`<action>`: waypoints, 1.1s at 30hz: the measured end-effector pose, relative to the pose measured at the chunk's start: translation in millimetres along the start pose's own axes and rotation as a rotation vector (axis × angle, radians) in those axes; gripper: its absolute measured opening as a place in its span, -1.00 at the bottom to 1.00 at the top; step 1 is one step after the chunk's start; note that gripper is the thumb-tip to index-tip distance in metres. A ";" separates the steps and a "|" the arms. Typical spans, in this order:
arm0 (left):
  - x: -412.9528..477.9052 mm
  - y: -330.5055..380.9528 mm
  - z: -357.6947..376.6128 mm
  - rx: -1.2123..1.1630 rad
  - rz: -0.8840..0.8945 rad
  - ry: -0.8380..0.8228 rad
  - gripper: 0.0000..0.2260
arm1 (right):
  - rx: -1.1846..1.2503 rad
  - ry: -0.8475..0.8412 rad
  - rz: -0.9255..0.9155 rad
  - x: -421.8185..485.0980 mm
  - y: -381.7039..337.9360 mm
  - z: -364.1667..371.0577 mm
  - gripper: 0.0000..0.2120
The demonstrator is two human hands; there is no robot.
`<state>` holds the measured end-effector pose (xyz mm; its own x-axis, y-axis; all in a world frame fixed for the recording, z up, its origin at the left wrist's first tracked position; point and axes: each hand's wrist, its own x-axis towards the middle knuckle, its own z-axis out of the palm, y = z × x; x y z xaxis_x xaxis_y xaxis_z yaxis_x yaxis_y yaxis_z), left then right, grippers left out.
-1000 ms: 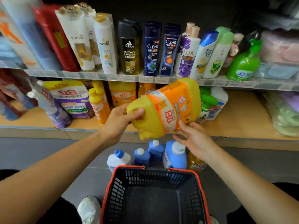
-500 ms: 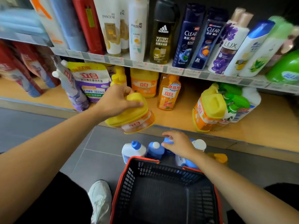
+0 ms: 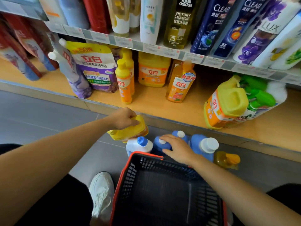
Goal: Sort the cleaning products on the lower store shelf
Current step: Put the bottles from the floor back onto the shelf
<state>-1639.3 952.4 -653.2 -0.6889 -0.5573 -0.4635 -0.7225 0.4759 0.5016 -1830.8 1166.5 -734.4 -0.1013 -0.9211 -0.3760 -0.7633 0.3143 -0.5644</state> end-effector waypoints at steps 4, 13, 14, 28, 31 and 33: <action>14.6 -4.8 20.2 0.037 0.008 -0.075 -0.75 | 0.009 -0.033 0.032 2.9 -2.1 -4.6 -0.47; 37.0 0.6 -1.2 -0.282 -0.138 0.388 -0.86 | 0.332 0.220 0.155 80.0 -37.6 -79.4 -0.57; 37.2 -1.4 -7.8 -0.353 -0.202 0.508 -0.80 | 0.357 0.278 0.153 95.3 -41.3 -88.3 -0.54; 57.4 -36.1 -66.0 -0.561 0.003 0.735 -0.42 | 0.772 0.714 0.194 229.6 -62.5 -112.7 -0.08; 60.1 -40.0 -69.4 -0.549 0.001 0.736 -0.43 | 0.836 0.756 0.135 219.8 -68.2 -94.5 -0.15; 61.8 -38.9 -69.7 -0.544 -0.001 0.736 -0.42 | 0.778 0.833 0.121 210.5 -70.5 -78.2 -0.30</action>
<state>-1649.7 851.9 -650.4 -0.3421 -0.9393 0.0250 -0.4666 0.1929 0.8632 -1848.3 932.5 -716.4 -0.7596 -0.6501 -0.0192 -0.1475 0.2009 -0.9685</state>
